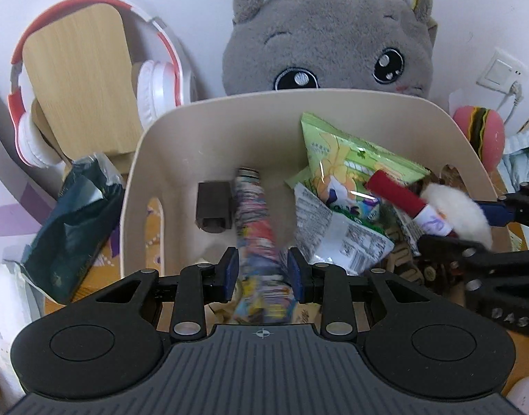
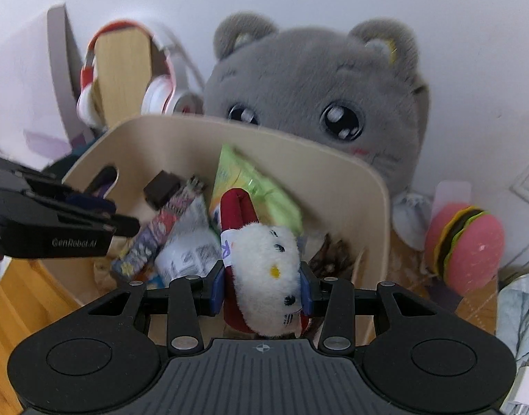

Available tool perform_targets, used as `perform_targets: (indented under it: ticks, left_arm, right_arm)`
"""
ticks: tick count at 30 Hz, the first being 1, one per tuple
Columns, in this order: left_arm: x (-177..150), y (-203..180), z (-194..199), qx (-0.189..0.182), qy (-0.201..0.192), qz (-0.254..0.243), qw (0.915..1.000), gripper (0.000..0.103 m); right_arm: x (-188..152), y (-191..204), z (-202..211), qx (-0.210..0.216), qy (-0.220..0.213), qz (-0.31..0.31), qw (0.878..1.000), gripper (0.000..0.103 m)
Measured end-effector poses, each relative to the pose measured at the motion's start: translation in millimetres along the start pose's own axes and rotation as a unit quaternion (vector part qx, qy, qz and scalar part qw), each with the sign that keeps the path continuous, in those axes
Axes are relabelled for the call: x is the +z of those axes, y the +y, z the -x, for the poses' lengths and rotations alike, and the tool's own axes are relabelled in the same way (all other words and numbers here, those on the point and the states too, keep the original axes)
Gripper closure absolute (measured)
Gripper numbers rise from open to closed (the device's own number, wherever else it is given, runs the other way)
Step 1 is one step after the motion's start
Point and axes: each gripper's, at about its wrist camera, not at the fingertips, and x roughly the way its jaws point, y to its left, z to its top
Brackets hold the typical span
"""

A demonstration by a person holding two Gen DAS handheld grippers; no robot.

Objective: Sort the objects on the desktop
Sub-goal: 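Lift both items into the beige basket and open both tools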

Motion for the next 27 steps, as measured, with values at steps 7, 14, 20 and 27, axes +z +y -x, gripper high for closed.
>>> perform_targets:
  ticks: [7, 14, 20, 27]
  left_arm:
    - [-5, 1, 1, -0.002, 0.013, 0.004, 0.9999, 0.031]
    - [-11, -1, 7, -0.007, 0.020, -0.002, 0.9998, 0.022]
    - [-19, -5, 19, -0.004, 0.018, -0.023, 0.9996, 0.013]
    - [-32, -7, 42, -0.017, 0.004, -0.030, 0.9994, 0.012]
  right_arm:
    - [-6, 4, -1, -0.018, 0.003, 0.012, 1.000, 0.033]
    - [-4, 5, 7, -0.025, 0.002, 0.011, 1.000, 0.026]
    - [-7, 6, 16, -0.028, 0.005, -0.003, 1.000, 0.022]
    - [-16, 13, 37, -0.042, -0.004, -0.024, 0.999, 0.009]
